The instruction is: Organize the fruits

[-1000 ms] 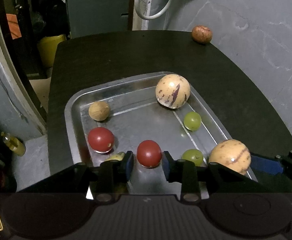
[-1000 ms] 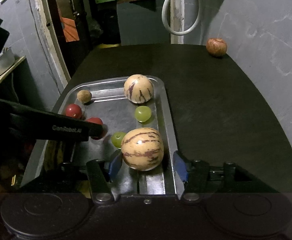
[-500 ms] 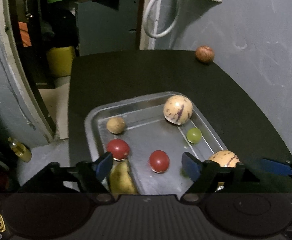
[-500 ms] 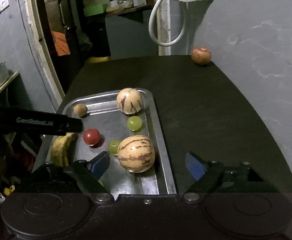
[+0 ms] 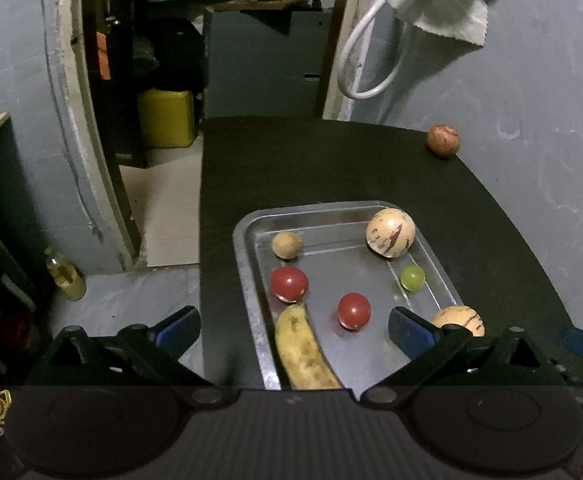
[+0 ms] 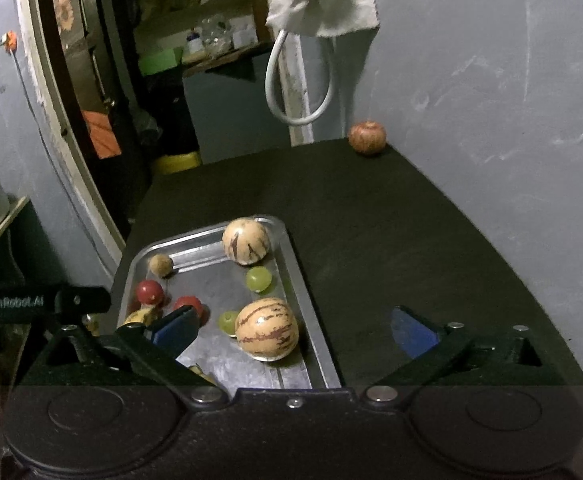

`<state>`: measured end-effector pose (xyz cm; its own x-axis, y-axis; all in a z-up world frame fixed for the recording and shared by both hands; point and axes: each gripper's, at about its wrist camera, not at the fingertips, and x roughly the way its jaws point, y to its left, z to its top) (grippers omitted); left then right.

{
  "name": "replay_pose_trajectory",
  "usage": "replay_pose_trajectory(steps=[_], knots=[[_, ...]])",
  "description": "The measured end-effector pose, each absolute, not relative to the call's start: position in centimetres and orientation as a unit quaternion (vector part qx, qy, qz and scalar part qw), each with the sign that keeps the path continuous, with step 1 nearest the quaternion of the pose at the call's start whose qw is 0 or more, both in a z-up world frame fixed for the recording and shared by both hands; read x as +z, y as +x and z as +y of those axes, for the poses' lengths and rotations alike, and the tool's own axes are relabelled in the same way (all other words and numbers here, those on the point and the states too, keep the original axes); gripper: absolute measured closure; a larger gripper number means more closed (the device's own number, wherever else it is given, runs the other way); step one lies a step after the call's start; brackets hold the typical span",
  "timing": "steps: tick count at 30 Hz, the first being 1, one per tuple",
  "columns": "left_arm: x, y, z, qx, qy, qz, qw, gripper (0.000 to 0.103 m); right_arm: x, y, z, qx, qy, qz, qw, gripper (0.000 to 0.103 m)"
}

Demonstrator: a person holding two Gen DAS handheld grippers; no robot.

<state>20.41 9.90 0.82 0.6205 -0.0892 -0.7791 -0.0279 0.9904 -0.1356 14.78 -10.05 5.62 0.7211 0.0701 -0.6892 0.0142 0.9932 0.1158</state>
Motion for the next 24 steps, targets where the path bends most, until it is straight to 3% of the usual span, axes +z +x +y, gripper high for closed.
replay_pose_trajectory(steps=[24], knots=[[3.3, 10.7, 9.1, 0.056, -0.066, 0.41, 0.908, 0.0, 7.8, 9.9, -14.2, 0.093, 0.052, 0.346, 0.932, 0.001]])
